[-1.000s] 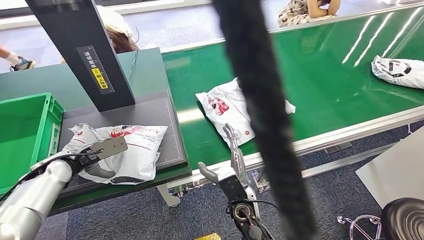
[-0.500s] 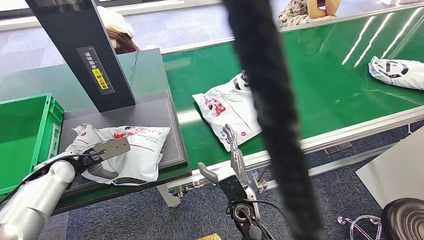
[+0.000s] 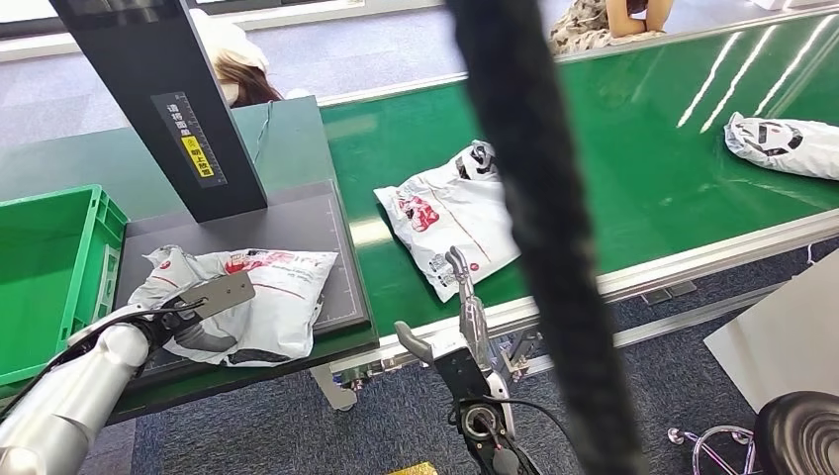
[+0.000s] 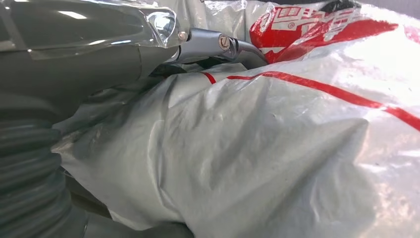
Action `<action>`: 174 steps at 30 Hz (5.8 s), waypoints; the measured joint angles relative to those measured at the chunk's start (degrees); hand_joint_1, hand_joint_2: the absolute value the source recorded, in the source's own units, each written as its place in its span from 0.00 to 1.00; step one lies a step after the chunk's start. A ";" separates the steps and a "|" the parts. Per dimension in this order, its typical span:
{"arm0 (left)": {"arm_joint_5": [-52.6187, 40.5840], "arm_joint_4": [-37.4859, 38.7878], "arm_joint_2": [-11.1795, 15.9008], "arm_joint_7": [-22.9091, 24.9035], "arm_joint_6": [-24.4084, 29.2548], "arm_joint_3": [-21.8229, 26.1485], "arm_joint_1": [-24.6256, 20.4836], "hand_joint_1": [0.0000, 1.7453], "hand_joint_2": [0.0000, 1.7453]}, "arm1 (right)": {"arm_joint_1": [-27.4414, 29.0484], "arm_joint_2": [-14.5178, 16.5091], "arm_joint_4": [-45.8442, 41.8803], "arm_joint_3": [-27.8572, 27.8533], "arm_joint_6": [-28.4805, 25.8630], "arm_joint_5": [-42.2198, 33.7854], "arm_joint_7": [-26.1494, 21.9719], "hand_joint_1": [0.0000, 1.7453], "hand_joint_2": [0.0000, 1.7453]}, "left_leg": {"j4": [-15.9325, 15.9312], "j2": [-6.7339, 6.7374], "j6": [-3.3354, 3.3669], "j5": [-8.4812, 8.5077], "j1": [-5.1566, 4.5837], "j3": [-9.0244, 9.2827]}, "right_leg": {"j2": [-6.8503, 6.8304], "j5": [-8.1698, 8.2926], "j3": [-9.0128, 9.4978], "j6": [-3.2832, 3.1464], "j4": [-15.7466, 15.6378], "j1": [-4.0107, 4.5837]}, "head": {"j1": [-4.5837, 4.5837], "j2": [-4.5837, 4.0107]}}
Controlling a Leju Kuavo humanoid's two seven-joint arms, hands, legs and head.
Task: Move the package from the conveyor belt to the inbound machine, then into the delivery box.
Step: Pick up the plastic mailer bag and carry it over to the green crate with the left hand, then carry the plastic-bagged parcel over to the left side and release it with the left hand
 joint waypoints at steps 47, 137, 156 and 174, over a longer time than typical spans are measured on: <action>8.42 -2.29 5.55 -3.69 10.75 8.66 -11.82 1.00 1.00 | 2.49 0.80 -0.68 -0.26 1.49 -1.08 -0.07 0.00 1.00 | 0.03 0.14 -0.07 0.06 0.04 -0.61 | 0.13 0.11 -0.72 -0.12 0.05 0.08 | 0.00 0.00; 23.92 -12.73 31.80 -23.62 9.55 23.35 6.07 0.00 1.00 | 8.18 2.54 -4.42 -1.02 3.40 0.51 0.03 0.00 1.00 | -0.01 0.72 -0.17 0.00 0.08 -0.77 | 0.72 0.07 -1.13 -0.24 0.11 0.16 | -0.02 0.00; 49.50 -55.32 11.79 -33.58 14.24 15.53 38.13 0.00 1.00 | 8.04 2.54 -4.06 2.12 0.72 -0.76 1.20 0.00 1.00 | -0.01 0.78 -0.24 -0.24 0.00 -0.66 | 0.80 -0.04 -1.05 -0.18 0.05 0.06 | -0.01 0.00; 47.47 -74.63 -7.95 -33.65 28.26 6.66 60.76 0.00 1.00 | 10.65 2.54 -5.40 4.92 -0.48 -1.10 3.88 0.00 1.00 | -0.02 0.73 -0.18 -0.37 0.00 -0.61 | 0.77 -0.07 -0.93 -0.15 0.03 0.06 | -0.01 0.00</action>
